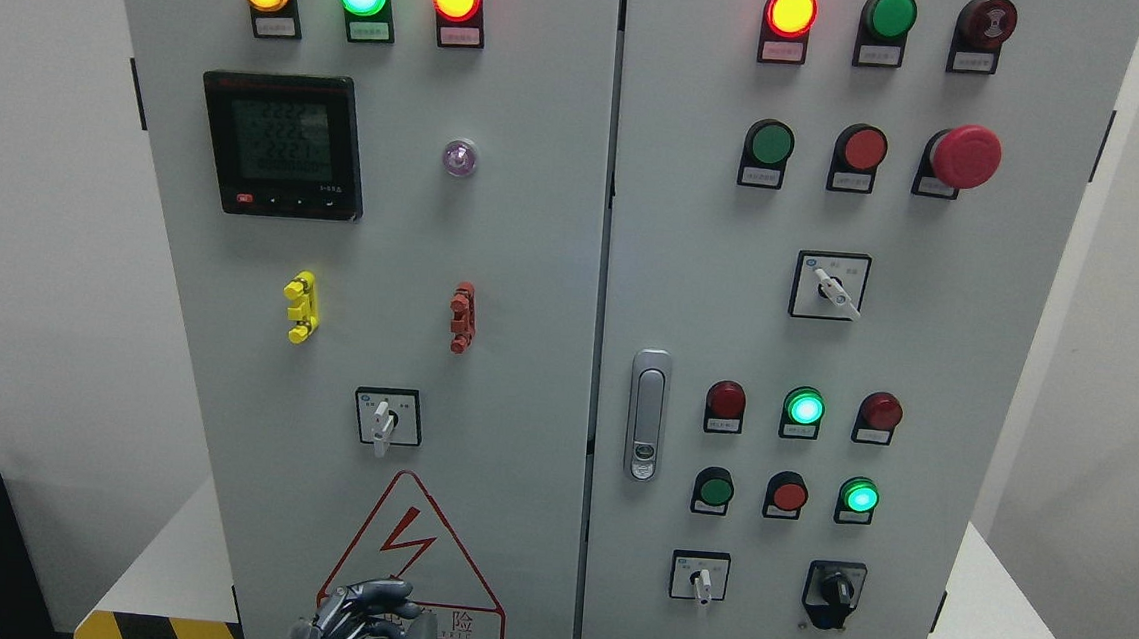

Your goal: Turn on light switch 1

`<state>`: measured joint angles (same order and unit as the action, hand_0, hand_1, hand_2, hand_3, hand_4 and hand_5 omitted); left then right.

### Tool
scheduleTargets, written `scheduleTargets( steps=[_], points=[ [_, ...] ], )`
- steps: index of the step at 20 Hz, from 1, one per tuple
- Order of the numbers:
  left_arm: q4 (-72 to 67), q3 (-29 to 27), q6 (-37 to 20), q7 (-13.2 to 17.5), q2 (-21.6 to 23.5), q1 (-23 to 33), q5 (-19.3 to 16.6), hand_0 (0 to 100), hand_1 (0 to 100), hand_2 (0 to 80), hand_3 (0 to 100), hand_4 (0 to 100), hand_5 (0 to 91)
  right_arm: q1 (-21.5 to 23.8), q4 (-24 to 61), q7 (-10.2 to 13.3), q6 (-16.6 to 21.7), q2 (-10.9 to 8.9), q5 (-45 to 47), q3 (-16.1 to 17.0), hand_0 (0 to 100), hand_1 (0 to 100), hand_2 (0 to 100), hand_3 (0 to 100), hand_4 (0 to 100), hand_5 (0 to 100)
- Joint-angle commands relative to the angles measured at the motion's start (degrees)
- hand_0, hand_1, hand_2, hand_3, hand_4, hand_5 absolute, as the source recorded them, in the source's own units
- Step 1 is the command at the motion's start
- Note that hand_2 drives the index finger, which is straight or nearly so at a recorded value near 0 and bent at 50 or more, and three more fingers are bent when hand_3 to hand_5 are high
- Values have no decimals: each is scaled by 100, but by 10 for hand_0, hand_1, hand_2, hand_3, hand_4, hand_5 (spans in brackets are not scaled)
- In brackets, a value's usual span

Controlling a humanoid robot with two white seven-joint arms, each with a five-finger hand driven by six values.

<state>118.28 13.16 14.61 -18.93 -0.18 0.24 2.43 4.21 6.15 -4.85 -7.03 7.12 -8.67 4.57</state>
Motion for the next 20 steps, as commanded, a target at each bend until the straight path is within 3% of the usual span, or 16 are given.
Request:
scheduleTargets(
  steps=[1,7,13,20],
  points=[
    [37,-261,190,-14,-307,-68,3,227,777,437,605,667,487,0,0,2,0,0,-3,0,302,0,0,0,0,0],
    [28,-631,410,21,-351,-174,38,216,781,471,635,700,528,0,0,2,0,0,-3,0,302,0,0,0,0,0],
    [28,-631,884,-23,-457,-613,-14,212,782,518,691,728,555,0,0,2,0,0,6,-8,302,0,0,0,0,0],
    [28,-631,903,-58,-457,-727,-93,213,768,541,719,743,567,0,0,2,0,0,-3,0,303,0,0,0,0,0]
  ],
)
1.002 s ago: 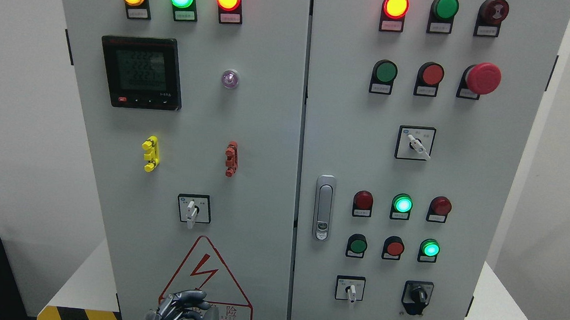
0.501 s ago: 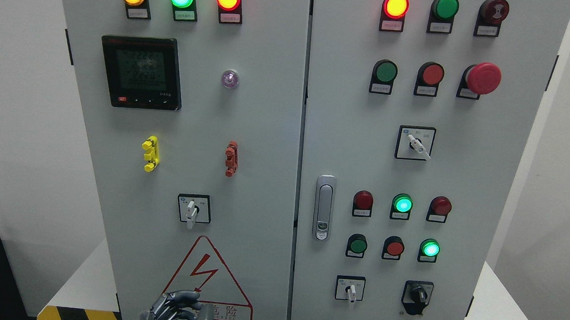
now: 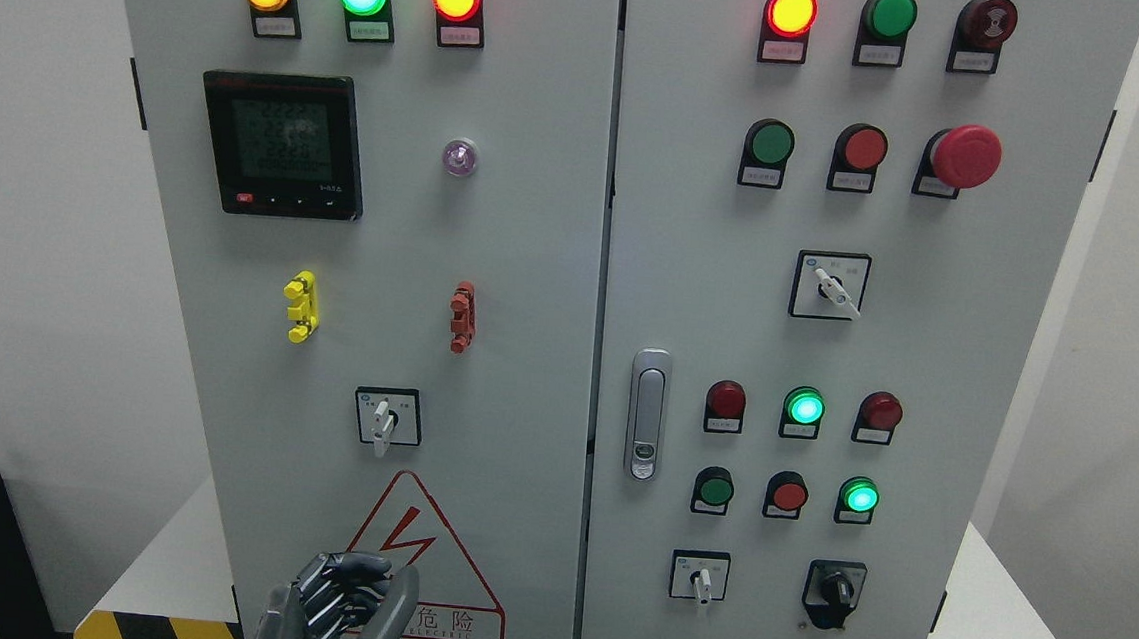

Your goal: Turn on light switch 1

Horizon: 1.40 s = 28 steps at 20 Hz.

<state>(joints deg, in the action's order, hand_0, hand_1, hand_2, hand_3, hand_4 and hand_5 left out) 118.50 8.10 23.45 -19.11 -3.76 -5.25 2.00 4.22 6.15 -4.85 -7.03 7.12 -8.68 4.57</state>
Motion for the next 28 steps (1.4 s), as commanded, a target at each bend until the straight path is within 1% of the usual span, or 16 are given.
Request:
scheduleTargets(
  steps=[1,3,9,12,14,28],
  points=[
    [6,-133,28,-75,-99,-222,-155,217,760,546,722,743,571,0,0,2,0,0,-2,0,303,0,0,0,0,0],
    [6,-125,37,-93,-125,-284,-252,218,757,551,727,743,580,0,0,2,0,0,-2,0,303,0,0,0,0,0],
    [-38,-151,55,-93,-204,-336,-261,219,752,554,730,742,580,0,-9,2,0,0,7,0,302,0,0,0,0,0],
    [-81,-396,309,-84,-265,-564,-252,220,744,554,730,742,580,0,0,2,0,0,-2,0,302,0,0,0,0,0],
    [-187,-493,318,-75,-310,-653,-235,222,736,552,729,740,580,0,0,2,0,0,-2,0,302,0,0,0,0,0],
    [-196,-511,547,-93,-345,-996,-261,230,730,538,705,731,576,0,0,2,0,0,-2,0,302,0,0,0,0,0]
  ],
)
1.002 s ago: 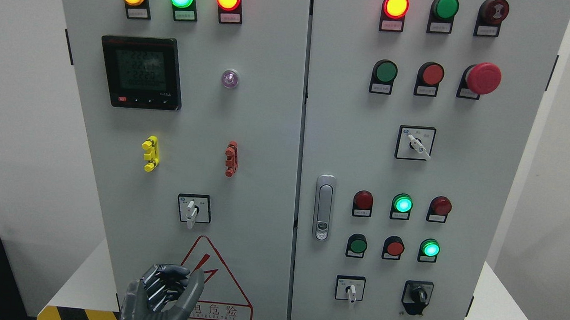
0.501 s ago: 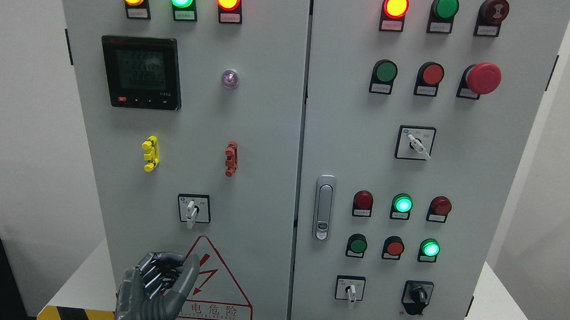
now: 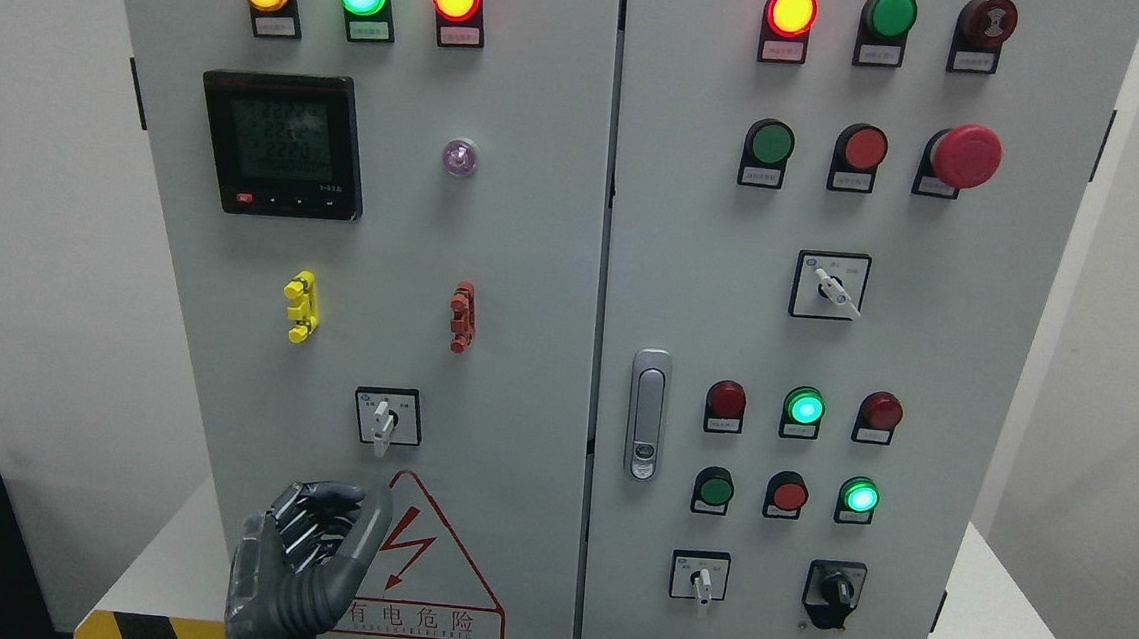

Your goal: Turn on light switch 1

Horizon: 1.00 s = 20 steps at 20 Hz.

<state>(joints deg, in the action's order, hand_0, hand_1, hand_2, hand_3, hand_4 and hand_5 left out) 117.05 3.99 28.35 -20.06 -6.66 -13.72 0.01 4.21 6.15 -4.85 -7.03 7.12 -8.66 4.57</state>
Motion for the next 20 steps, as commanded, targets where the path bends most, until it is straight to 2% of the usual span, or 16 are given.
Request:
scheduleTargets(
  steps=[1,11,20],
  points=[
    [-59,-100,66,2,-55,-183,-62,230,731,538,705,731,576,1,0,2,0,0,5,0,302,0,0,0,0,0],
    [-103,-188,136,2,-37,-341,-290,239,736,532,691,726,575,1,0,2,0,0,-4,0,302,0,0,0,0,0],
    [-191,-197,258,11,-37,-456,-282,256,740,526,680,721,571,1,0,2,0,0,-4,0,302,0,0,0,0,0]
  ],
)
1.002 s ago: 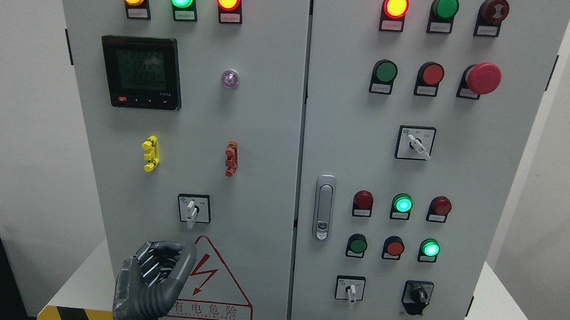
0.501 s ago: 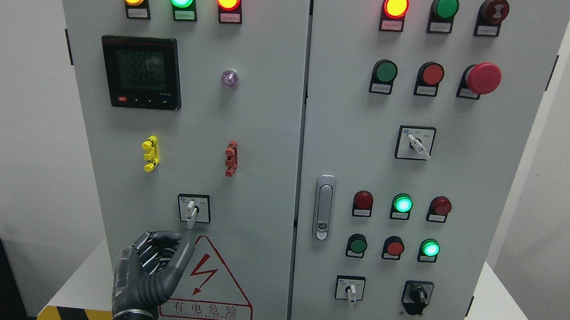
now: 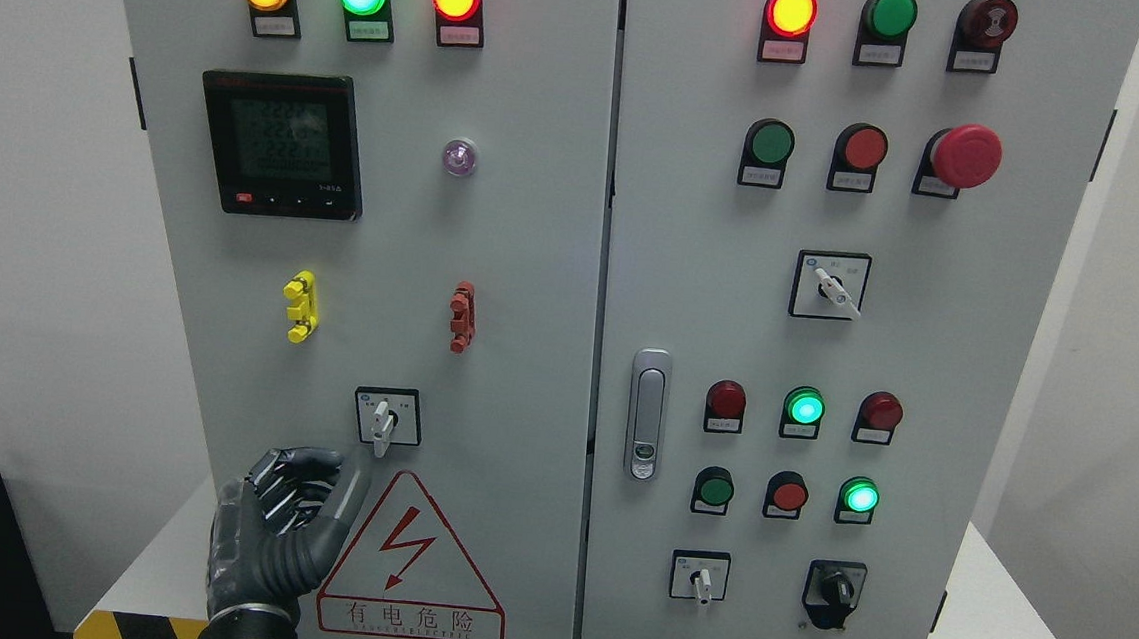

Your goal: Turn on light switch 1

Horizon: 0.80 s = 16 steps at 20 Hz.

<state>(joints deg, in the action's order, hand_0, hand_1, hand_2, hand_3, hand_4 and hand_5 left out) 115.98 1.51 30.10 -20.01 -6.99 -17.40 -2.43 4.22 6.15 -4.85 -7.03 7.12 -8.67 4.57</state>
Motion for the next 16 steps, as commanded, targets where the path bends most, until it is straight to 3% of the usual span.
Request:
scheduleTargets(
  steps=[1,16],
  points=[
    [-84,68,153,6,-4,-97,-30,257,740,526,680,721,571,0,0,2,0,0,5,0,302,0,0,0,0,0],
    [-234,112,189,6,-4,-202,-47,276,747,525,678,719,570,0,0,2,0,0,-3,0,302,0,0,0,0,0]
  ],
)
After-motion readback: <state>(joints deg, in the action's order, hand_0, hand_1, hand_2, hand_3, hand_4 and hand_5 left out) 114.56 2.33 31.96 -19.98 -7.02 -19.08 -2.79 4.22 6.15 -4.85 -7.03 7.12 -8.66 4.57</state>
